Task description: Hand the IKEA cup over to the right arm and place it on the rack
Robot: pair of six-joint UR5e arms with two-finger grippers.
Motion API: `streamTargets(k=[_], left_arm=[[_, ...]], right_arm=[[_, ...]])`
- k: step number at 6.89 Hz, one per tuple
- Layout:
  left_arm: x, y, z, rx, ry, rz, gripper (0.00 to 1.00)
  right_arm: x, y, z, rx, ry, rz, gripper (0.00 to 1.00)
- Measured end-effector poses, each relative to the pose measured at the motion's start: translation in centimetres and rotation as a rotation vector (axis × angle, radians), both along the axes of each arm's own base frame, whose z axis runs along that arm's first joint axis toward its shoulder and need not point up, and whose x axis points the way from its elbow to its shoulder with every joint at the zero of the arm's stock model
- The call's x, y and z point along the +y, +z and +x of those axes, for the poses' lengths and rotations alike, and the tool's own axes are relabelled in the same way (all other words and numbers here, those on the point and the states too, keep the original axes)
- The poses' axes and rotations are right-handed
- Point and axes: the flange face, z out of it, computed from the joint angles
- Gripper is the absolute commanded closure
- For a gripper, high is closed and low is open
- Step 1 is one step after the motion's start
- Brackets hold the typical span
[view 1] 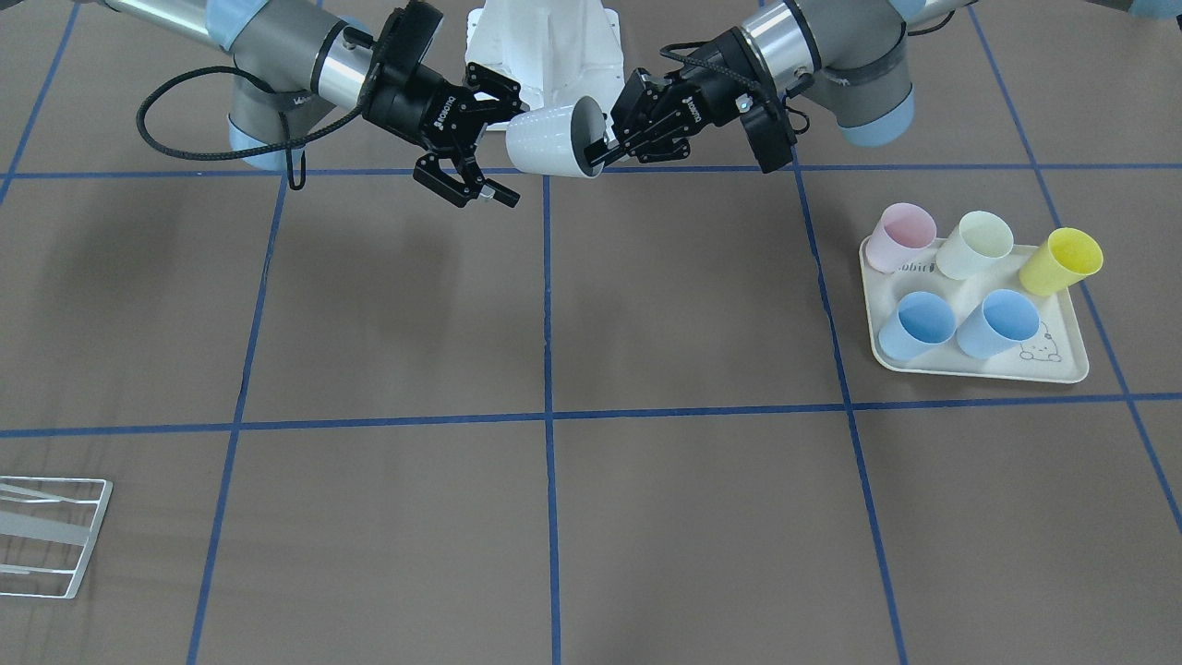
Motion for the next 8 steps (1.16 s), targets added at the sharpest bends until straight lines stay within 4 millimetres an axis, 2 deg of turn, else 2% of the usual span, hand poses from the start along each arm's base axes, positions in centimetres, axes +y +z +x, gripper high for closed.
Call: streamTargets(k=[2, 5, 8], left_arm=[[-0.24, 0.31, 0.61, -0.009, 0.001, -0.005, 1.0], [-0.21, 0.59, 1.09, -0.016, 0.006, -0.007, 1.0], [-0.18, 0.56, 1.09, -0.015, 0.006, -0.006, 1.0]], right_arm=[[0.18, -0.08, -0.06, -0.004, -0.005, -0.003, 0.02], [0.27, -0.2, 0.0, -0.007, -0.006, -0.003, 0.08], [0.25, -0.12, -0.04, -0.005, -0.006, -0.004, 0.29]])
